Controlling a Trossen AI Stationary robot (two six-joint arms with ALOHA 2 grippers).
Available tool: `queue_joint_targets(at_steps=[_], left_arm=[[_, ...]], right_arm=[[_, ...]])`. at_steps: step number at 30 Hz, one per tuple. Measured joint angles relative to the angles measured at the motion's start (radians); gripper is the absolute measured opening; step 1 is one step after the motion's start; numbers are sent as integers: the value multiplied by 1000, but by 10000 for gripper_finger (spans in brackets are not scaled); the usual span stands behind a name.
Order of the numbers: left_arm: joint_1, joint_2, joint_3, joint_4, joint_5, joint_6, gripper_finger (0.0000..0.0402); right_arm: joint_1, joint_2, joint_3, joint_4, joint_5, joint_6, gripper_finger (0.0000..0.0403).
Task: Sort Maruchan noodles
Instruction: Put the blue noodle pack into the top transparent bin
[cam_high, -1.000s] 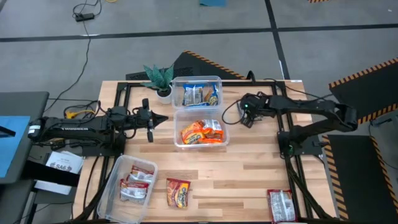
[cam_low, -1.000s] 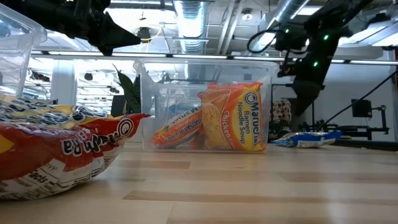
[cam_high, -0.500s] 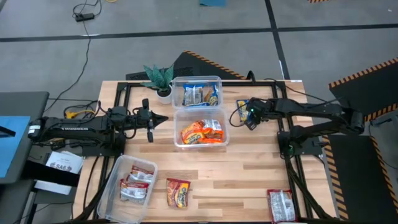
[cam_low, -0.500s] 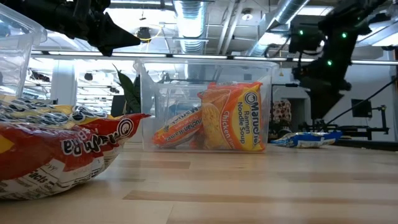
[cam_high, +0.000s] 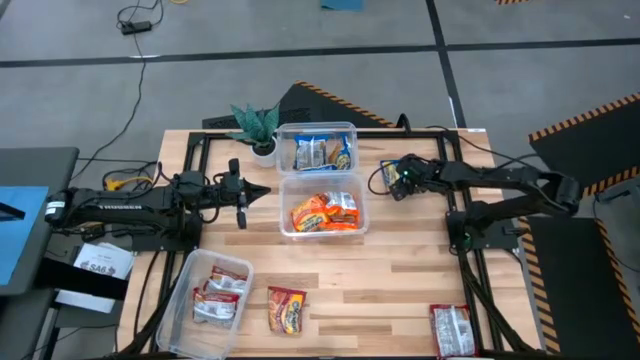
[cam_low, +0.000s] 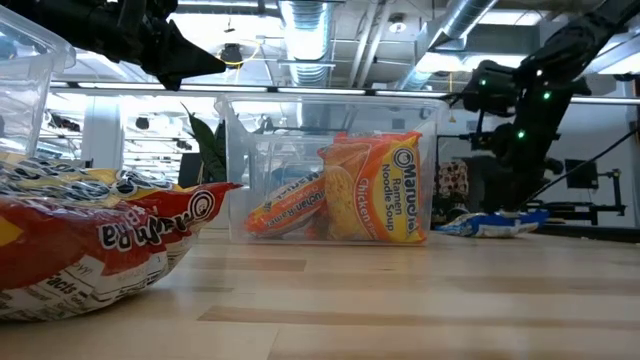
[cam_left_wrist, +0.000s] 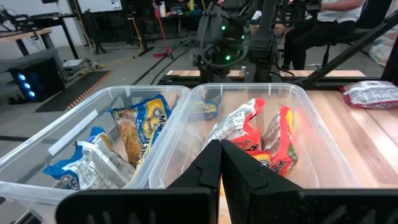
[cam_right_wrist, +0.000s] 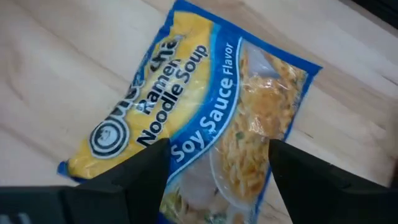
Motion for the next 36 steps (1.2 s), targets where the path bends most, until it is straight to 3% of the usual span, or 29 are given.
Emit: queue_joint_targets(at_steps=[5, 12, 15, 20, 22, 27, 36], left_arm=[[0, 0, 0, 0, 0, 0, 0], [0, 0, 0, 0, 0, 0, 0], [0, 0, 0, 0, 0, 0, 0], [0, 0, 0, 0, 0, 0, 0], [0, 0, 0, 0, 0, 0, 0], [0, 0, 0, 0, 0, 0, 0], [0, 0, 0, 0, 0, 0, 0]], right_arm=[[-9, 73, -36, 149, 4, 3, 296], [-9, 144, -31, 181, 13, 9, 277], [-8, 150, -31, 188, 13, 7, 224], [-8, 154, -33, 183, 19, -37, 52], [-8, 153, -33, 181, 23, -65, 19], [-9, 87, -44, 145, 24, -82, 6], [-8, -182, -21, 51, 36, -82, 5]])
